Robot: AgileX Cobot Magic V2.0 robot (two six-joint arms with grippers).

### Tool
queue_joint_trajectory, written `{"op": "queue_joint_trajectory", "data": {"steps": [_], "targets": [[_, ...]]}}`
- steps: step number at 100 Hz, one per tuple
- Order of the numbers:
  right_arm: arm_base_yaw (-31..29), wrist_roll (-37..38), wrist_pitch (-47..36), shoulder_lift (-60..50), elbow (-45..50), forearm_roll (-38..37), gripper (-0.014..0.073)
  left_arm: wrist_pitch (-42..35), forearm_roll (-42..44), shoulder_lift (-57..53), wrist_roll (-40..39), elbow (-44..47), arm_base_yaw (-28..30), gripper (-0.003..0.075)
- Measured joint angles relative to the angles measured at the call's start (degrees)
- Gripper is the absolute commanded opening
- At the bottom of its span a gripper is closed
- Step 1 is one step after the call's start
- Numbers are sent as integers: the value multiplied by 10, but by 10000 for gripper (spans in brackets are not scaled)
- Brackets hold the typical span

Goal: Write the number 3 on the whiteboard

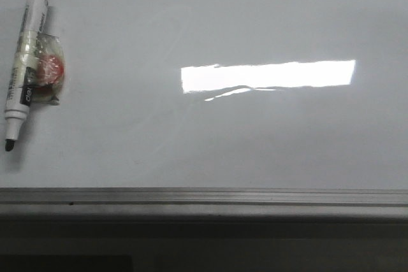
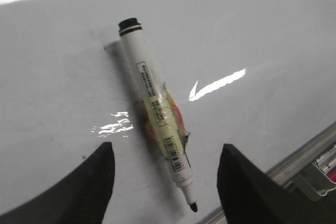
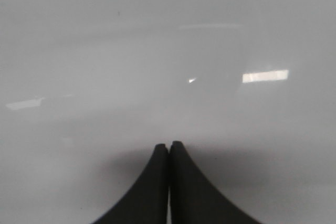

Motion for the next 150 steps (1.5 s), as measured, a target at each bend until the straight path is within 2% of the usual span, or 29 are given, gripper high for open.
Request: {"op": "queue_joint_trajectory", "data": {"steps": [46,74,79,84,94,113,125,139,150], "targets": [[0,-1,-1,0,0,0,-51,-45,-1,102,-4,0,-17,400],[0,-1,-67,0,0,0,-51,-102,-31,178,-4,-2,-26,393],[0,-1,-67,0,0,0,-51,-110,-34,188,-4,-5,-27,349],[0,-1,-68,0,0,0,-51,-119,-37,199,-4,-7,-27,256],[0,-1,-70,0,0,0,-51,-130,-40,220,-4,-10,-27,-17],[0,0,-69,1,0,9,-51,-136,-40,230,-4,-11,-30,-20],[15,-23,-36,18,-11,33,-51,-136,-29,230,14,-11,-30,-20],[96,-142,-23,58,-44,134,-51,-131,38,218,41,-10,-33,-20],[194,-229,-22,114,-93,195,-42,-133,103,208,45,-7,-33,-20]]}}
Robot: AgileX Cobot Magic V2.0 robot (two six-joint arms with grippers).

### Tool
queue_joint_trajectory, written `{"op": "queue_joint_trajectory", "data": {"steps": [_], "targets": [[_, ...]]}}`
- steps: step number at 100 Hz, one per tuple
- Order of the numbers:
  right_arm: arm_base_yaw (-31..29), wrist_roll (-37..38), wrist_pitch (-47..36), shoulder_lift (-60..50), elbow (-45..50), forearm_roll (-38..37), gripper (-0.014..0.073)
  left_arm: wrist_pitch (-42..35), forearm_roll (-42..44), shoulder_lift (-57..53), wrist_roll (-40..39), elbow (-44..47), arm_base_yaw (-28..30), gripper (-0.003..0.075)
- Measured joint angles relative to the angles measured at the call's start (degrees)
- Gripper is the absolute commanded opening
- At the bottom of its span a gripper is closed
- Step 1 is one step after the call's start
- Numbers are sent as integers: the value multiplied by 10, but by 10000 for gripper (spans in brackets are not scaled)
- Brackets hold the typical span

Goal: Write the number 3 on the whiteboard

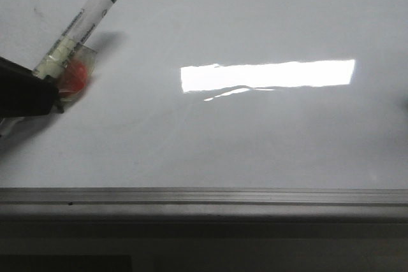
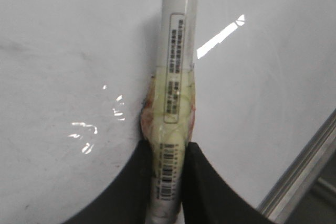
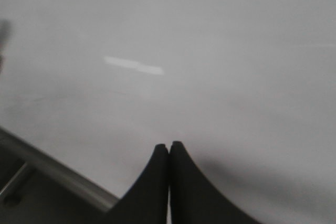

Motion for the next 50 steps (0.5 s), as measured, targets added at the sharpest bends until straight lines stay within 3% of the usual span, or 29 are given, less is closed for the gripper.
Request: {"op": "queue_joint_trajectory", "data": {"steps": [12,27,33,50], "targets": [[111,-54,-6,85,-62,19,87,-31,67,-2,1,0,-8,-20],[216,-93,-26,200,-140,22,414,-74,125,-2,4,0,-51,-20],[230,-99,-29,231,-164,24,443,-78,133,-1,4,0,-66,-20],[245,-104,-17,297,-228,25,379,-96,144,0,4,0,-77,-20]]}}
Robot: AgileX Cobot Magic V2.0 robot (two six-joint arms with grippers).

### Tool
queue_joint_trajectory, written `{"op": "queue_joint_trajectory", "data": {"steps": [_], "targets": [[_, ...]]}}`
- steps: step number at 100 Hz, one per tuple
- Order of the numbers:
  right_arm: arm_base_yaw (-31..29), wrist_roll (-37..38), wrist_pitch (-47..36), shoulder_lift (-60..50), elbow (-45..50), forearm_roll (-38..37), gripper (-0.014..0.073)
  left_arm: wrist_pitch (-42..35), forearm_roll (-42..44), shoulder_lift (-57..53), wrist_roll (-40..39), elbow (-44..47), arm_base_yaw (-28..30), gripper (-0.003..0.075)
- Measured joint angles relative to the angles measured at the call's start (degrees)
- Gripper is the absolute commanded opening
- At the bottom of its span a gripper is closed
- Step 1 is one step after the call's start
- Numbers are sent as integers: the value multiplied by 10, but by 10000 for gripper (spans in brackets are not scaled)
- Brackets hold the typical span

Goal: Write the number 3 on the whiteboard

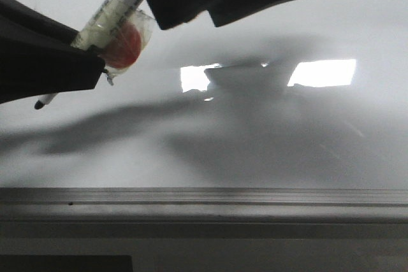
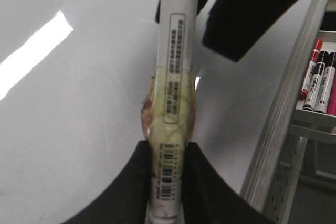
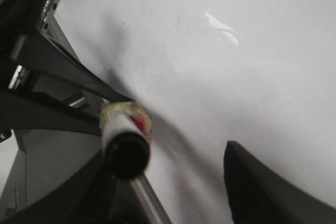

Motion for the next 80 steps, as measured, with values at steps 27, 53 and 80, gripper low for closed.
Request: {"op": "queue_joint_trajectory", "data": {"steps": [27,53,80], "targets": [[33,-7,13,50,-46,1,342,-2,13,0,0,0,-1,-20],[33,-8,19,50,-46,5,-64,5,16,0,4,0,-1,-20],[35,-9,23,50,-49,-6,-64,7,17,0,7,1,-1,322]]}}
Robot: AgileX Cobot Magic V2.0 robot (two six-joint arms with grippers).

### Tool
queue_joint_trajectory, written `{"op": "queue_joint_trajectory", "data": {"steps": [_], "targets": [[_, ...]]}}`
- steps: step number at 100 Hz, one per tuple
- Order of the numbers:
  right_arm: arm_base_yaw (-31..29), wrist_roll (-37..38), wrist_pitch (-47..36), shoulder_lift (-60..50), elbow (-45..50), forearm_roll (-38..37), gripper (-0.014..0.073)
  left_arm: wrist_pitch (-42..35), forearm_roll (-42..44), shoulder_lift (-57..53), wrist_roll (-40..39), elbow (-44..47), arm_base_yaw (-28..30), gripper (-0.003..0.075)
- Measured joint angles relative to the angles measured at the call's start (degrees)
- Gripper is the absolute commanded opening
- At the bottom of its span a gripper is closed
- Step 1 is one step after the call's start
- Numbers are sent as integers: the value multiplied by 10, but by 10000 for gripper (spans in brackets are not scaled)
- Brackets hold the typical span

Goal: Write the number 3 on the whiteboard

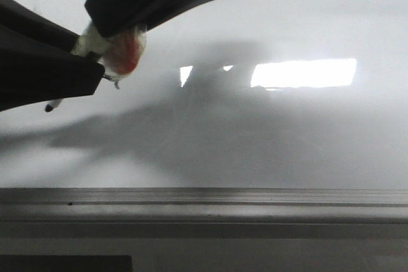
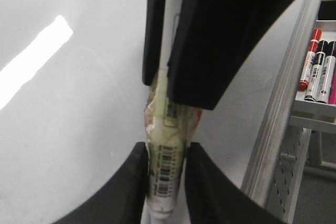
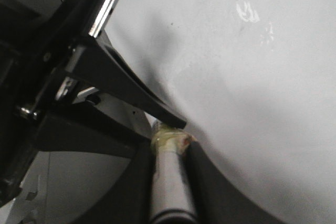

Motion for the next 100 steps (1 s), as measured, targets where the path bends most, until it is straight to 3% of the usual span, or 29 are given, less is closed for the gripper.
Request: {"op": "queue_joint_trajectory", "data": {"steps": [5,11,26,45,100], "targets": [[-1,0,-1,0,0,-5,-64,5,-7,-5,-1,0,0,393],[-5,0,1,0,-6,-9,-64,22,-22,-16,-2,0,0,409],[-25,0,22,1,-49,-10,-64,99,-87,-64,-2,0,0,362],[-57,0,40,19,-99,-10,-64,119,-104,-114,-2,7,0,294],[-156,10,125,29,-120,-6,-64,121,-107,-118,-4,7,0,279]]}}
